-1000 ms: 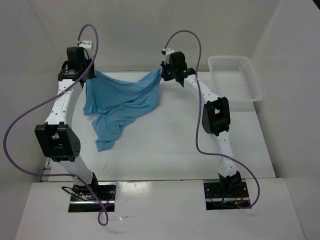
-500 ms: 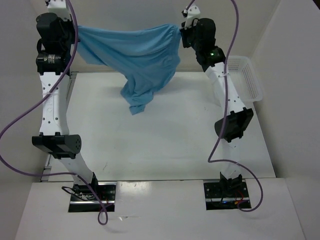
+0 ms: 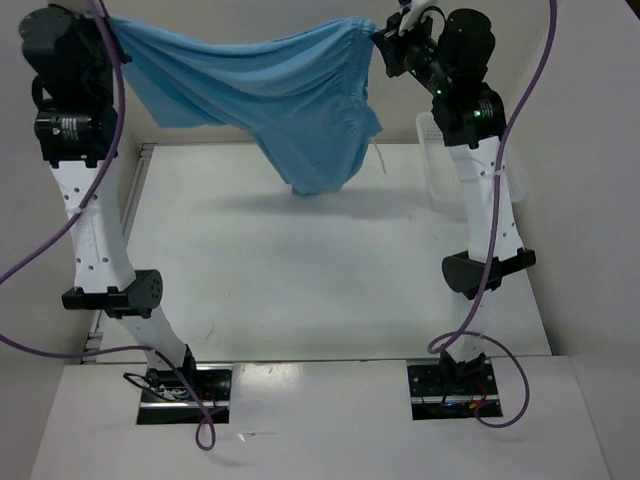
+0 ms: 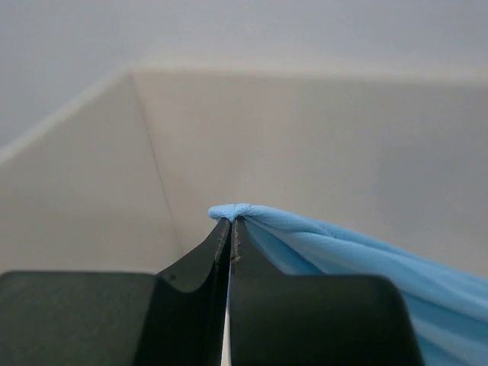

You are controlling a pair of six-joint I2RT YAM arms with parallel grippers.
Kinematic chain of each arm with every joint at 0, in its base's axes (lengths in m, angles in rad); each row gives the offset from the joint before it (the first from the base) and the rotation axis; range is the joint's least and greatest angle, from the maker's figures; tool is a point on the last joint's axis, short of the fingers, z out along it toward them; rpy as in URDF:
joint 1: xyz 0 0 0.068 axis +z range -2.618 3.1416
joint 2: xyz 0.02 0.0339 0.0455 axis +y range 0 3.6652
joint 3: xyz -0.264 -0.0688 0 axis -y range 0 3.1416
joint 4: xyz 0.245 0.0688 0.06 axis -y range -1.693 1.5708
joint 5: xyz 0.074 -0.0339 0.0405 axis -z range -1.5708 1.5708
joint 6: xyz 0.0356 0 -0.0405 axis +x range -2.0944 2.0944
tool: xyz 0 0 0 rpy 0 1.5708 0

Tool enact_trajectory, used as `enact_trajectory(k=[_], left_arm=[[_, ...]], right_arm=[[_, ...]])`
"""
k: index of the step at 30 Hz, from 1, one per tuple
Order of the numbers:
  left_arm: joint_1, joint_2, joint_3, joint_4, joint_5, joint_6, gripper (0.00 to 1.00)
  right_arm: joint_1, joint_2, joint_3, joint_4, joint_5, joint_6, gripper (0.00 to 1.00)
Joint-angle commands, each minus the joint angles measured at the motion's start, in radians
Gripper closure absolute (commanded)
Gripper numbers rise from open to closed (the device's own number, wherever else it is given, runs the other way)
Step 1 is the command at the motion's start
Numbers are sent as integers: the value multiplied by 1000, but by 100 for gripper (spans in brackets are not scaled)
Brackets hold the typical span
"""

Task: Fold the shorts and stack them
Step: Flatten the shorts out

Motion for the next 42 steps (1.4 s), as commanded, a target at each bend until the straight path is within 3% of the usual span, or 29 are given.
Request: enact_trajectory(k=[1, 7, 19, 27, 35, 39, 42], left_arm=[[15, 8, 221, 59, -77, 3, 100], [15, 162, 583, -25, -96, 3, 100], [13, 401, 582, -146, 14, 3, 100], [13, 516, 582, 2, 23, 3, 100], [33, 454, 582, 61, 23, 3, 100], [42, 411, 582, -71, 95, 3, 100], [53, 401, 582, -216, 201, 3, 100]], right_arm=[[9, -91, 96, -34, -93, 31, 100], [9, -121, 118, -59, -124, 56, 100], [9, -75, -169, 27, -10, 109, 100], [9, 197, 65, 145, 148, 154, 100], [18, 186, 199, 185, 172, 94, 100], [18, 124, 159, 109, 140, 36, 100], [18, 76, 0, 29, 53, -25, 100]])
